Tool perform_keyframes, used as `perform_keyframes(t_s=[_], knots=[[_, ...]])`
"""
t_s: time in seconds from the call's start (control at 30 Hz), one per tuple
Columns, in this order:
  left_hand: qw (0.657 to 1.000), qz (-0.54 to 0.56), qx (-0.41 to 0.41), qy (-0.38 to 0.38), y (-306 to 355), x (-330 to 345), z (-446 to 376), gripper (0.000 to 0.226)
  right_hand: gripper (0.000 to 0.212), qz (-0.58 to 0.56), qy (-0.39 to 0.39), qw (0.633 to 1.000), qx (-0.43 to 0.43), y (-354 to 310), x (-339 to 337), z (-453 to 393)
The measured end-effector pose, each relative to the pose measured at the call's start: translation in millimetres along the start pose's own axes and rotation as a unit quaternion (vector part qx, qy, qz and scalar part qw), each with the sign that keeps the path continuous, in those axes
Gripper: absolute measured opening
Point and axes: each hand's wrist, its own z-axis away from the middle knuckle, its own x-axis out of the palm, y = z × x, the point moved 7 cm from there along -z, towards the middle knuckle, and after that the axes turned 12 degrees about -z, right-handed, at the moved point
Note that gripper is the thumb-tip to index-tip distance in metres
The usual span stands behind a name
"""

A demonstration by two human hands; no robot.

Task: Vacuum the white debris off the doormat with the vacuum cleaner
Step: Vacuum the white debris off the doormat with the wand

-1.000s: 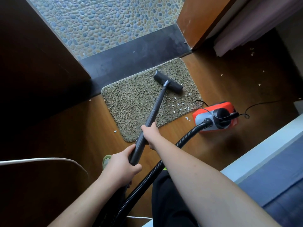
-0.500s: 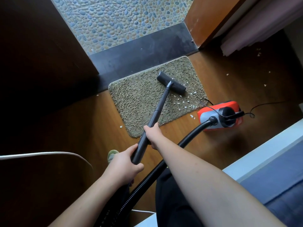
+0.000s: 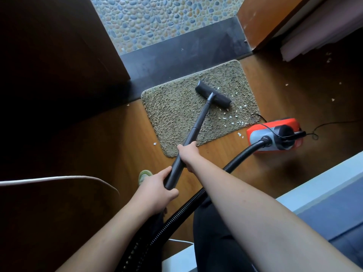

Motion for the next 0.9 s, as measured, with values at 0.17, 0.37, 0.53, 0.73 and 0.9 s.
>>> perform_keyframes(t_s=[0.17,0.37,0.53,0.73,0.9], knots=[[1.000,-0.013,-0.010,-0.004,6,-8,1,0.076,0.052,0.000,-0.002,1.000,0.010,-7,0,1],[0.998,-0.056,-0.012,0.006,21,-16,-3,0.079,0.047,-0.030,-0.013,0.999,0.027,-15,-5,3],[0.997,-0.068,-0.019,-0.006,22,-12,3,0.080,0.058,-0.044,-0.025,0.998,0.044,-10,-2,8],[0.999,-0.043,-0.021,-0.015,26,-6,8,0.080,0.073,-0.080,-0.046,0.994,0.051,-2,-1,6],[0.999,-0.001,-0.029,-0.020,44,0,8,0.081,0.074,-0.092,-0.020,0.995,0.030,-4,-21,1]])
